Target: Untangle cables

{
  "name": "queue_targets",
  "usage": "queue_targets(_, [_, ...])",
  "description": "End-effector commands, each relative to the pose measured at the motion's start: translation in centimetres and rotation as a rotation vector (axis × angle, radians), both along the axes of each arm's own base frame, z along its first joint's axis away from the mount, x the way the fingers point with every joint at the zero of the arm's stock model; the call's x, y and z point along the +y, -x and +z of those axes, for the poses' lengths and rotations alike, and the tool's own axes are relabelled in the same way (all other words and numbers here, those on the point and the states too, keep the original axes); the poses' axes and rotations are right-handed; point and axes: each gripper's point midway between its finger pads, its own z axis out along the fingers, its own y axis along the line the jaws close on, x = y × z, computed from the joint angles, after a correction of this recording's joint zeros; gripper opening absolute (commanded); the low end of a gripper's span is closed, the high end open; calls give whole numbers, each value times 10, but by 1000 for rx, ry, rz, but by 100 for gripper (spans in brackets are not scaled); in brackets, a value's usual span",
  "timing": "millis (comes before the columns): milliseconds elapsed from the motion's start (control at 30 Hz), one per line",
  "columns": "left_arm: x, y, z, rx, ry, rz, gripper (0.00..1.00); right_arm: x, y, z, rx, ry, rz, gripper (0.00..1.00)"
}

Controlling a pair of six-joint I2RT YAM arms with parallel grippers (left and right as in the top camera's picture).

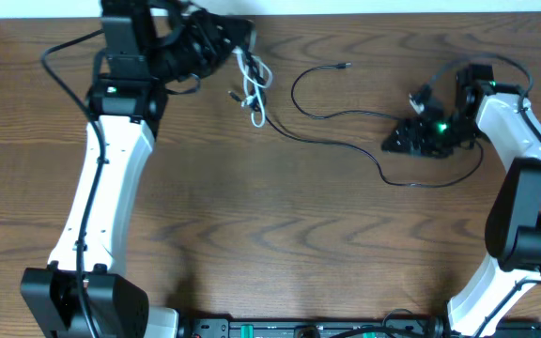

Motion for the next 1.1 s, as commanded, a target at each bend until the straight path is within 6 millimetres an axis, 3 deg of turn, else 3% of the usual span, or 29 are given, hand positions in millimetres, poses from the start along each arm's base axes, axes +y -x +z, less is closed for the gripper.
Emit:
queue_targets(0, [-26, 30, 31, -129, 27, -187, 7, 27, -15, 62, -195, -81, 90, 84])
queue_targets(100, [-33, 32, 37, -86, 76, -187, 7, 52, -20, 90, -278, -166, 137, 83])
queue_targets(200, [-32, 28, 45, -13, 143, -151, 7, 75, -27, 106, -296, -255, 121, 80])
queue_targets(433, [-27, 18, 47, 154, 249, -52, 7, 136, -37, 123, -376, -312, 174, 73])
queue_targets(600, [-25, 15, 46, 250, 308, -12, 8, 165, -53, 126, -421, -258, 108, 64])
queue_targets(867, [-20, 7, 45, 299, 345, 53, 7, 186, -52, 122, -420, -215, 81, 52])
queue_targets(1067, [-17, 1, 44, 291, 344, 91, 8, 183, -51, 119, -403, -207, 73, 52])
